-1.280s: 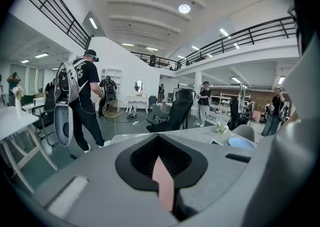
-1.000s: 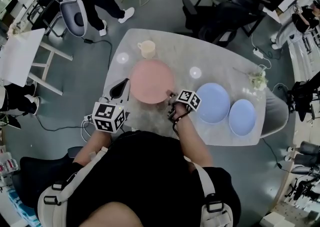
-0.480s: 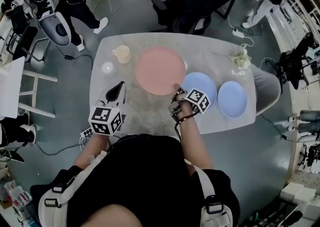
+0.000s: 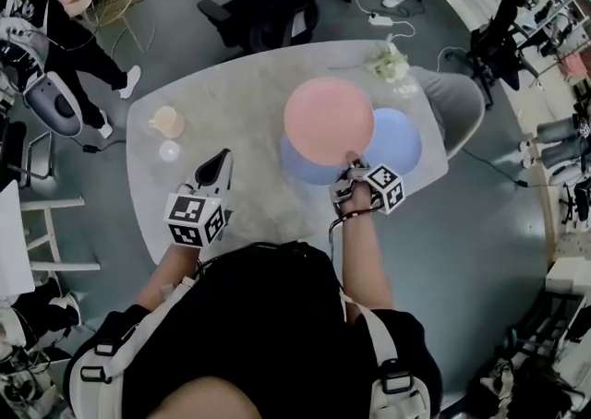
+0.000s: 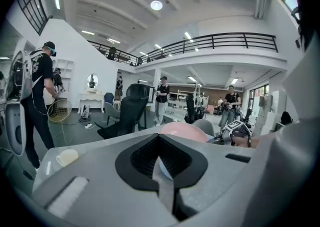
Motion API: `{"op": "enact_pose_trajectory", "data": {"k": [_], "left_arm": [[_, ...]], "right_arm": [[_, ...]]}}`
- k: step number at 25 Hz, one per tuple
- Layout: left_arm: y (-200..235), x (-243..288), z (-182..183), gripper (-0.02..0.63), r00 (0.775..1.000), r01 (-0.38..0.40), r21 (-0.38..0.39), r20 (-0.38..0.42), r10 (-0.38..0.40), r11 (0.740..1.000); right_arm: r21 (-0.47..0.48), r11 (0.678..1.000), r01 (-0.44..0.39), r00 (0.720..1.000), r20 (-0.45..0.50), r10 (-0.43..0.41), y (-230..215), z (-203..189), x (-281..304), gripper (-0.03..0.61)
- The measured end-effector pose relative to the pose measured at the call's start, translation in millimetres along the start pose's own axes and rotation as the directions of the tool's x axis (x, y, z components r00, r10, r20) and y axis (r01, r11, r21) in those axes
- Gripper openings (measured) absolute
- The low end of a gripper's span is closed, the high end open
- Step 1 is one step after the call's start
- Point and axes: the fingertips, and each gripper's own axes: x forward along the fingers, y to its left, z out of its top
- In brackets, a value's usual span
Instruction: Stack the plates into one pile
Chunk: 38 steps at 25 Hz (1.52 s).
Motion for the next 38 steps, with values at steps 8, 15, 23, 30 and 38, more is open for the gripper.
{"op": "enact_pose_trajectory", "data": {"k": [8, 15, 23, 30, 38], "left_arm": [[-58, 50, 1, 0.003, 0.991, 0.132, 0.056, -0.043, -0.130, 0.990], [-83, 65, -1, 0.003, 0.984, 0.166, 0.075, -0.075, -0.160, 0.983], [-84, 61, -9, 0.003, 0.985, 0.147, 0.088, -0.099, -0.138, 0.985], [-83, 53, -9, 0.003, 0.986, 0.141, 0.104, -0.105, -0.131, 0.984], [-84, 57, -10, 0.003, 0.982, 0.166, 0.112, -0.112, -0.153, 0.980]], "right_arm": [[0.196, 0.975, 0.108, 0.958, 0.243, -0.155, -94, 97, -61, 0.043], [0.342, 0.918, 0.200, 0.905, 0.295, -0.307, -166, 126, -81, 0.044], [0.391, 0.908, 0.148, 0.909, 0.308, -0.280, -183, 142, -67, 0.057], [0.262, 0.940, 0.217, 0.915, 0.280, -0.290, -168, 146, -56, 0.114], [-0.066, 0.976, 0.208, 0.971, 0.133, -0.198, -138, 119, -36, 0.265]]}}
